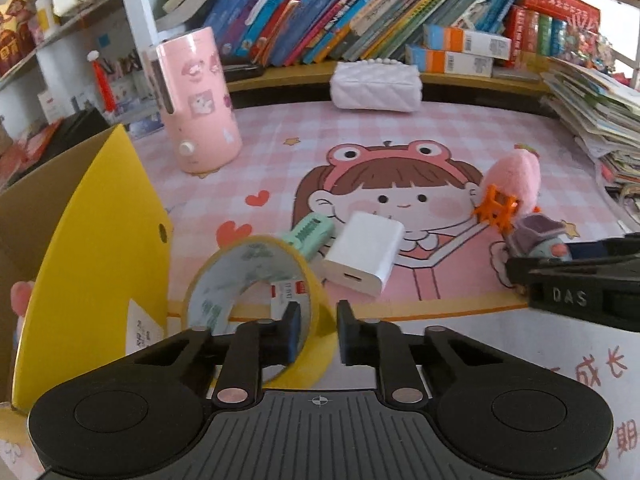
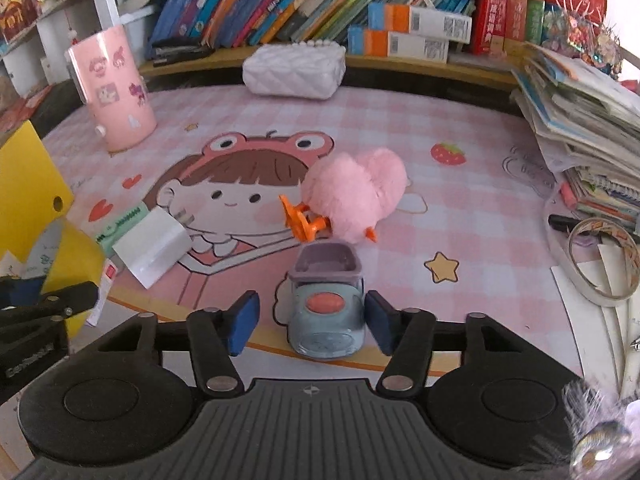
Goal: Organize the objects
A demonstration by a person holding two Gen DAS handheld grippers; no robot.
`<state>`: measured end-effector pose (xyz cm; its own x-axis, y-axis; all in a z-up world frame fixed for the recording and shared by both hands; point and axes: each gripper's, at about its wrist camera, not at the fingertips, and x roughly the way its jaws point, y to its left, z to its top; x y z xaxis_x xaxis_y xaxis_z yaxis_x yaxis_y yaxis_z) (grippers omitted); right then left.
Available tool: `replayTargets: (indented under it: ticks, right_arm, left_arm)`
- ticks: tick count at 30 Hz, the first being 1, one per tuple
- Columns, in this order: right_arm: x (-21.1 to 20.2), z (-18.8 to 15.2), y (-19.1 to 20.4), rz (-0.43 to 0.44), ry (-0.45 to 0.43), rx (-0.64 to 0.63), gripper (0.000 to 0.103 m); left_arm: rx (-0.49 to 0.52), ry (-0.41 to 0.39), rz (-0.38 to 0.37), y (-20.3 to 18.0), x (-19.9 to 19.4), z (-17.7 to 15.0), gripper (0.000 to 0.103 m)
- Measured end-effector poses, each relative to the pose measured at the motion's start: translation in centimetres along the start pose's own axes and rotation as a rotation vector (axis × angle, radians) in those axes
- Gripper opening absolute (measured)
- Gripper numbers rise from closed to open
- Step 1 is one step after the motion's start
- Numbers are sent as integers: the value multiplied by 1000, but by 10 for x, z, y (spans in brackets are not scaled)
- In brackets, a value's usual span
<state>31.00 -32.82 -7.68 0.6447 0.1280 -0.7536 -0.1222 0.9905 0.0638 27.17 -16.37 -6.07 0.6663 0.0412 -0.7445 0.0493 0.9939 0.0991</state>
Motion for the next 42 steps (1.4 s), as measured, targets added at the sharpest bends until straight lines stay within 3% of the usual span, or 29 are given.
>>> replayTargets:
  ticks: [1,11,19,31,42]
  right_arm:
    - [0,0,0,-16,2,-7,38]
    - [-38,-10,3,30,-24,52,38]
    - [-81,-28,20,41,-62,60,38]
    - [-113,-58,79,55,-63,-11,38]
    - [-147,-87,142,64,-75,-50,38]
  left_arm:
    - [-2,0,-7,0,-1,0,9]
    - [-145,-75,-94,22,-40,2,9]
    - [-176,-101,-150,30,-70,-14,9]
    - [-185,-130,-180,60,-112,-61,9]
    - [-235,-156,-174,114,-151,-100,9]
